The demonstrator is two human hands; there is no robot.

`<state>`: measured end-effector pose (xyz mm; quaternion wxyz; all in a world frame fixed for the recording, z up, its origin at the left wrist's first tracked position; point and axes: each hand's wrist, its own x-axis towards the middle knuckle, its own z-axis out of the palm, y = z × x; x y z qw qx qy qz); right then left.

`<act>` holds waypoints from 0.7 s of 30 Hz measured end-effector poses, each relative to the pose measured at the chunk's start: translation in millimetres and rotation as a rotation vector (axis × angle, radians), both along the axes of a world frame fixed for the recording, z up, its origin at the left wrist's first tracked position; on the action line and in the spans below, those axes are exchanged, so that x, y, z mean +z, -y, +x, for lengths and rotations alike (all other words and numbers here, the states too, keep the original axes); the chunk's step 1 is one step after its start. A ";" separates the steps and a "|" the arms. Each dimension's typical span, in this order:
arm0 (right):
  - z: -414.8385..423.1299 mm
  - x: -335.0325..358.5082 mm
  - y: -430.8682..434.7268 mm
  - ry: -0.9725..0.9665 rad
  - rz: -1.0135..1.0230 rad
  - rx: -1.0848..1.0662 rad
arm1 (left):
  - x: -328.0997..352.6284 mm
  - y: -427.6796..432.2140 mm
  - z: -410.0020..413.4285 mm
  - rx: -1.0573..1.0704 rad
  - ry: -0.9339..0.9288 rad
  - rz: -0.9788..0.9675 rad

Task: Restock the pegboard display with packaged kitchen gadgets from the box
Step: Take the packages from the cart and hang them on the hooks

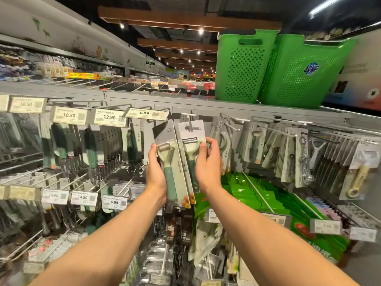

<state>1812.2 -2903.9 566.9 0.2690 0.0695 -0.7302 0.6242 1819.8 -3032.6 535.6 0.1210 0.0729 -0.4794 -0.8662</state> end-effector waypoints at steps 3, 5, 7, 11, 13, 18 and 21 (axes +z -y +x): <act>-11.9 -4.4 3.3 0.028 -0.023 0.010 | -3.7 -1.4 -4.8 0.059 -0.022 -0.047; -18.4 -4.7 6.7 0.053 -0.029 0.005 | -1.4 -1.7 -5.9 0.109 -0.015 -0.097; -25.8 -3.2 9.5 0.089 -0.025 0.001 | 0.9 0.3 -10.3 0.137 -0.003 -0.129; -36.8 3.3 13.0 0.173 -0.021 -0.031 | 6.0 5.1 -16.2 0.161 0.025 -0.185; -37.9 6.8 13.4 0.221 -0.020 -0.061 | 8.0 4.9 -13.4 0.182 0.035 -0.202; -17.1 1.4 12.9 0.016 0.120 -0.220 | 4.0 11.0 -3.1 0.178 0.058 -0.233; 5.2 -0.1 15.1 -0.047 0.161 -0.006 | 5.1 11.2 3.5 0.181 0.058 -0.255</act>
